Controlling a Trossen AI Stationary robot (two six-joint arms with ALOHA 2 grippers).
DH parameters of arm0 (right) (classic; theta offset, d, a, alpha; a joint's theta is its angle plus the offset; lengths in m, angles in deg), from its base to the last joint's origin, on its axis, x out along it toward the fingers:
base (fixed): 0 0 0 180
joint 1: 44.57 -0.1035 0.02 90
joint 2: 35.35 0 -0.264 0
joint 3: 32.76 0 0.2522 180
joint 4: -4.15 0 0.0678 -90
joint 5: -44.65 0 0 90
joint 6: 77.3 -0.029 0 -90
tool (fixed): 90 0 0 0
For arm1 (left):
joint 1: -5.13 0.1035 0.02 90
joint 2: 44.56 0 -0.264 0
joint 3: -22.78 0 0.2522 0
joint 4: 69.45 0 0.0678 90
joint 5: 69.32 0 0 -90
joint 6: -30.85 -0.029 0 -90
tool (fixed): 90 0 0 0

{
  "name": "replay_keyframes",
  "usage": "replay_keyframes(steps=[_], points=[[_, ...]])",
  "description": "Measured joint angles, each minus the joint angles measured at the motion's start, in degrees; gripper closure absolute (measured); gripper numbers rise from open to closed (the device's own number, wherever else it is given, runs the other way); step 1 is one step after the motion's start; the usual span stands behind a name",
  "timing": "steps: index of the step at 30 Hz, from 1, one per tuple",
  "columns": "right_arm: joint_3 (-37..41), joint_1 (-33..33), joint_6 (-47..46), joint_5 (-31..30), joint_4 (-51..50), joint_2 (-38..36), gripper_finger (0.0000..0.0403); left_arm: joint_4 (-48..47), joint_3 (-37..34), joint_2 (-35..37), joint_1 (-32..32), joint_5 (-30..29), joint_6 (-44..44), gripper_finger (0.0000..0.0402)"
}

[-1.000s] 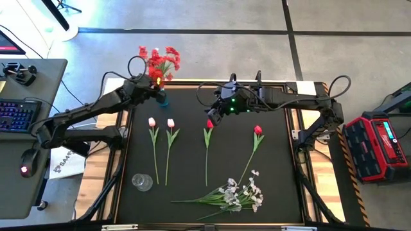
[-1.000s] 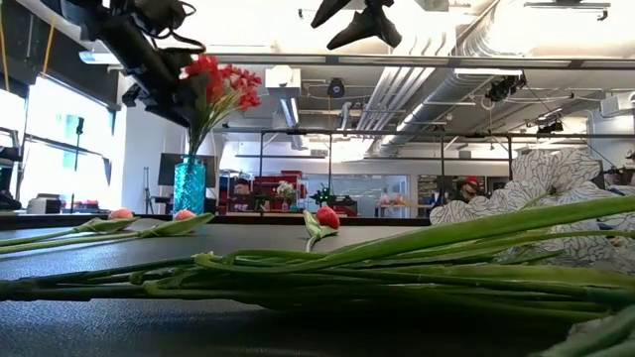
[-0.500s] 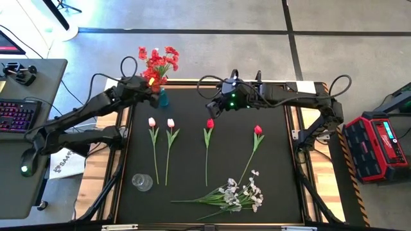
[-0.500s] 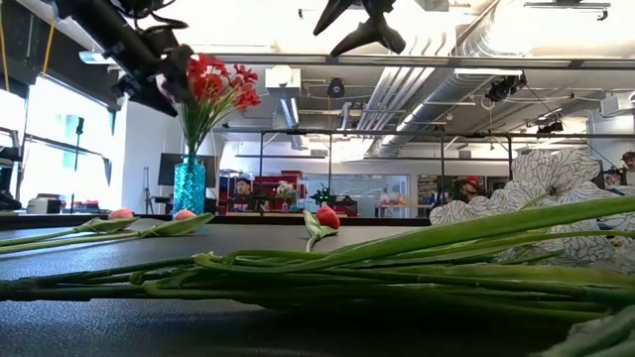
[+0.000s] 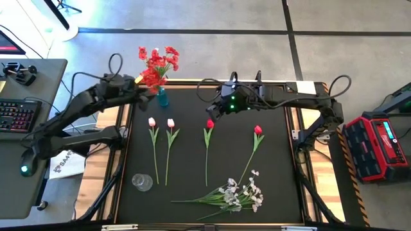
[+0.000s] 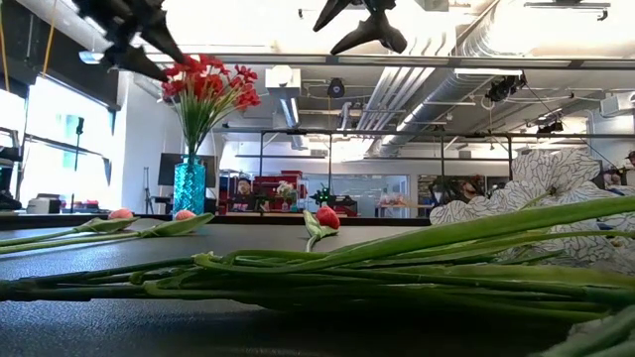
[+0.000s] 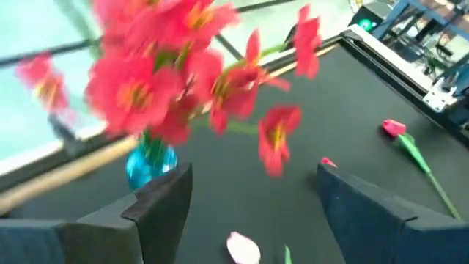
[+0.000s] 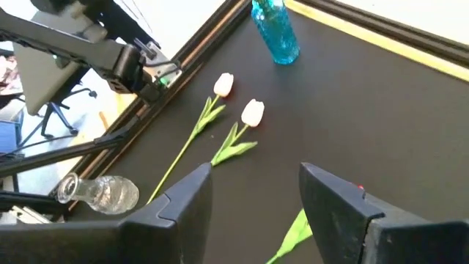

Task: Sort flowers into vase by color
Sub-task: Put the left pink tulip into the blue vase

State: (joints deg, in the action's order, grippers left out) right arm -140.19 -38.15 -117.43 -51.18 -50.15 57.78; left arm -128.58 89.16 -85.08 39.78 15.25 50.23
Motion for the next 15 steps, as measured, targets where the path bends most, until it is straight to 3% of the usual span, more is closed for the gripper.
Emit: replay_keyframes(steps=[9,15], points=[[0.00,-2.37,-1.03,-3.20,-1.57,0.00,0.0214,-13.16,-0.68,5.34,-6.00,-0.13,14.54,0.0131],[0.00,-2.35,0.59,-3.22,-2.89,0.00,0.0214,-13.25,-9.68,5.19,-10.21,-2.56,27.87,0.0131]])
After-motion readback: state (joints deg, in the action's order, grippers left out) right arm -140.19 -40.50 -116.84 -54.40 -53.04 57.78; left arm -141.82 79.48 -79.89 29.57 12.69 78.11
